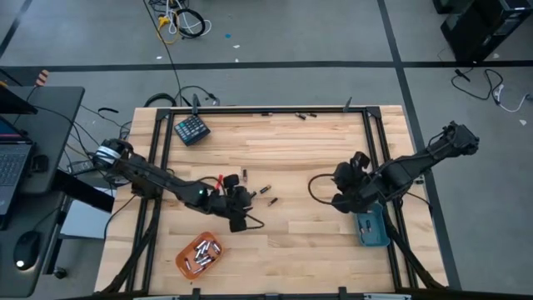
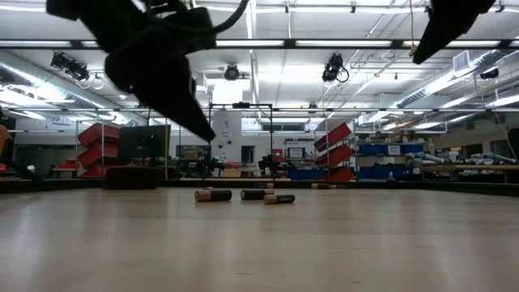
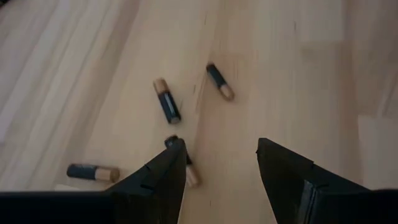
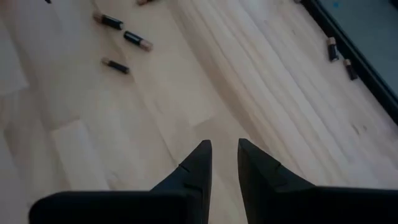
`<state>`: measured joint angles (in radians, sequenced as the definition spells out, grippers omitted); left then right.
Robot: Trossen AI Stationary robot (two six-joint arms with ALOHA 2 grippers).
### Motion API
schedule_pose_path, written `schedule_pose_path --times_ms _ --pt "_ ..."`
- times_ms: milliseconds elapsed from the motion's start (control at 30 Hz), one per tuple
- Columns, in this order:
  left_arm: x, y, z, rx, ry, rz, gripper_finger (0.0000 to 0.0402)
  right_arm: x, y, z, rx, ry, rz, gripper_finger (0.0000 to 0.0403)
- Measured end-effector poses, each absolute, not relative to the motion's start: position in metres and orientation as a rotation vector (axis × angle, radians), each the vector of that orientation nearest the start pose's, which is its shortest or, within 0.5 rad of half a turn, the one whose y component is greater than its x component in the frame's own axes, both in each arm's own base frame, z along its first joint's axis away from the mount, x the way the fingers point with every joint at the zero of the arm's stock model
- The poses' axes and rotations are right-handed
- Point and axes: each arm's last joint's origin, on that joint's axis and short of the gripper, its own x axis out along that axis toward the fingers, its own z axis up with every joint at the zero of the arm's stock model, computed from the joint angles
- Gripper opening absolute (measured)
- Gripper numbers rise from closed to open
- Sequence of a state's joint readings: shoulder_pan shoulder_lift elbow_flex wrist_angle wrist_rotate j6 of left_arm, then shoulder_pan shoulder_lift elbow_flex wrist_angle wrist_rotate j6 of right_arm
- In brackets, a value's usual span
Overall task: Sort batteries
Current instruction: Put the black battery into the blue bin
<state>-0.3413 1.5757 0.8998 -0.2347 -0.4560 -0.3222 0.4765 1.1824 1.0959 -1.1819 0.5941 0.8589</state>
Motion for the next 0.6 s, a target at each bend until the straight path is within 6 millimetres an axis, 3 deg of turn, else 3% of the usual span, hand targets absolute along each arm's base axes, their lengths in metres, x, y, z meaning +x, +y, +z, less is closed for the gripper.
schedule_pose_path --times_ms 300,600 --pt "0.279 -0.079 0.151 0.063 0.715 0.341 0.0193 0.186 0.074 0.291 0.071 0.905 -0.544 0.0064" --pt "0.274 -0.07 0.124 -0.033 0.674 0.301 0.0193 0.19 0.067 0.29 0.076 0.9 -0.57 0.0062"
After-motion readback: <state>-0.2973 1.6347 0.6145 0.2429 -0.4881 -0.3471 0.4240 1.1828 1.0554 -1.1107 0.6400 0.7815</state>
